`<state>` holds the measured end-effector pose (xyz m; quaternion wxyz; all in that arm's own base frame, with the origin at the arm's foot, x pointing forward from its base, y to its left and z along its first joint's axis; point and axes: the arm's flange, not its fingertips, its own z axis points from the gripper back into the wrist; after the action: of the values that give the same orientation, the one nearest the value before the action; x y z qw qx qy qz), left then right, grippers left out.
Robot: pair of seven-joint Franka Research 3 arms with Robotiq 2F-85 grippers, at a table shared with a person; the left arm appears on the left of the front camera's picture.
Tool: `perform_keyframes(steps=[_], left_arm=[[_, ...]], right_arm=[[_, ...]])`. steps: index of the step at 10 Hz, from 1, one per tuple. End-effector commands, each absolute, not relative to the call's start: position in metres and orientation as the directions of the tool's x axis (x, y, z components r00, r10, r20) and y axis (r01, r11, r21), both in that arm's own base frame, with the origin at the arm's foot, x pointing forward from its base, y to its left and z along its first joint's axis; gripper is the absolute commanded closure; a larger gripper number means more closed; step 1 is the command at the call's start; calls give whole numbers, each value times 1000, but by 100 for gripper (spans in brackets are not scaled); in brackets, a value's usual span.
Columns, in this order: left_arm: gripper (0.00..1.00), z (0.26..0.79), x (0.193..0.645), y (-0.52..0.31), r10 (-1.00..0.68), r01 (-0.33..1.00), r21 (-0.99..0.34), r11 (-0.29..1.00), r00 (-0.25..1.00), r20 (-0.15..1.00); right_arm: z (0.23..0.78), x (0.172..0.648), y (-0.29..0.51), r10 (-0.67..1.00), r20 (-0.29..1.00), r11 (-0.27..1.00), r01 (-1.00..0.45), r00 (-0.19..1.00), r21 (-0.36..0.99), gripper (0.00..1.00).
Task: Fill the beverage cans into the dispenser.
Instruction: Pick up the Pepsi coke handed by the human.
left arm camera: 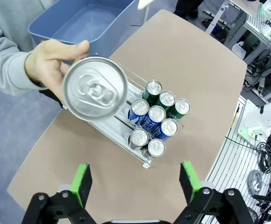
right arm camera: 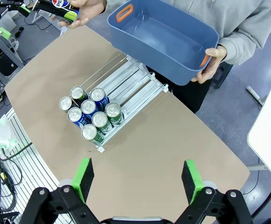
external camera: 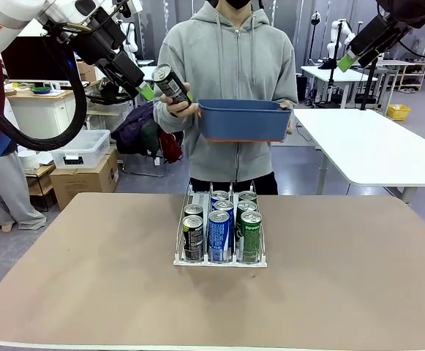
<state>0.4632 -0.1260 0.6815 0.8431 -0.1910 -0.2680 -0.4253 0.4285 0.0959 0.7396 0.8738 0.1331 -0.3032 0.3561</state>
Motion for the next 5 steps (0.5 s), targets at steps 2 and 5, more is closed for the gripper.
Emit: perform_keyframes(steps=[2, 5], left_arm=[[0, 682, 463, -125, -619, 823, -103, 559, 496, 609], [0, 682, 463, -125, -619, 823, -103, 559, 496, 609]], right_arm=[[739, 428, 95, 543, 631, 698, -716, 554, 28, 0], [739, 428, 95, 543, 631, 698, -716, 554, 28, 0]])
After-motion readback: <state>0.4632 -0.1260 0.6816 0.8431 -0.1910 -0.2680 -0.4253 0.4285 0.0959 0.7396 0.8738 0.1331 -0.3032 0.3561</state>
